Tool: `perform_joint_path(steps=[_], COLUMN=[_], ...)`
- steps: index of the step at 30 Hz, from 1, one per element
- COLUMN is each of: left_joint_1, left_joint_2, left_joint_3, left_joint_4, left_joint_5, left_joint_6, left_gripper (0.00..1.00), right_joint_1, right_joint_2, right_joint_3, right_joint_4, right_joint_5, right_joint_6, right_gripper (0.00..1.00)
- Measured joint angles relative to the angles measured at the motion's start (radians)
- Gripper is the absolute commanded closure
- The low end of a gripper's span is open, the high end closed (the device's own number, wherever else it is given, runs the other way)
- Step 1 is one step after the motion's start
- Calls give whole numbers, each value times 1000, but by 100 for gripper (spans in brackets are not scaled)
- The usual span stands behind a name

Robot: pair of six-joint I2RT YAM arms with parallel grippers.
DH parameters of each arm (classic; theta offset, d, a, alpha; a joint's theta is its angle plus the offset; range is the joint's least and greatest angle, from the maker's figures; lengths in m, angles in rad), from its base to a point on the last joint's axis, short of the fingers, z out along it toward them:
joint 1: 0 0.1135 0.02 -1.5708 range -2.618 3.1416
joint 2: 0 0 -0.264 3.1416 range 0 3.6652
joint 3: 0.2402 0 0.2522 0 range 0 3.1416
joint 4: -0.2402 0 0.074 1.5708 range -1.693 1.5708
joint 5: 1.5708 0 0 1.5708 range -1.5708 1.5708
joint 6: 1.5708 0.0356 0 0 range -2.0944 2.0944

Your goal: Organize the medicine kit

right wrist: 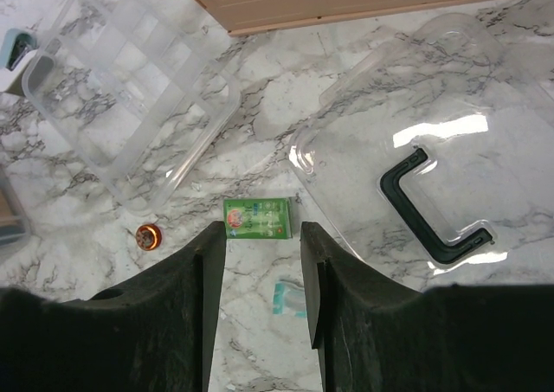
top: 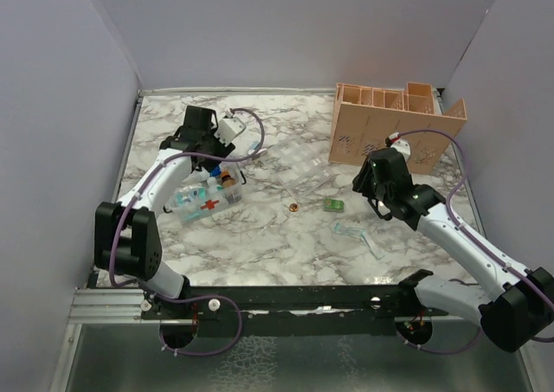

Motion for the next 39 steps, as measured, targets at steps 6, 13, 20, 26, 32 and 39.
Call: perform_joint_path(steps=[6, 13, 20, 26, 32, 39], left_joint_1=[1, 1, 2, 2, 1, -19], left_joint_2=[-133, -311, -483, -588, -644, -641], left_joint_3=[42, 63, 66, 62, -5, -69], left_joint_4=[7, 8, 7, 14, 82, 141], left_joint_5=[6, -29, -141, -95, 98, 194], left_joint_6=[-158, -344, -464, -589, -711, -831], left_gripper=[40, 17, 1, 1, 1, 1], right_joint_1=[0, 0, 0, 0, 0, 0], right_joint_2=[22, 94, 211, 266, 323, 406], right_joint_3=[0, 19, 67, 69, 108, 167], right_joint_4=[56, 97, 66, 14, -12, -61], right_joint_5=[-108, -281, -324, -327, -304, -266], right_joint_6=[-87, -180, -216, -325, -423, -327], right_gripper=[59, 53, 46, 42, 36, 35])
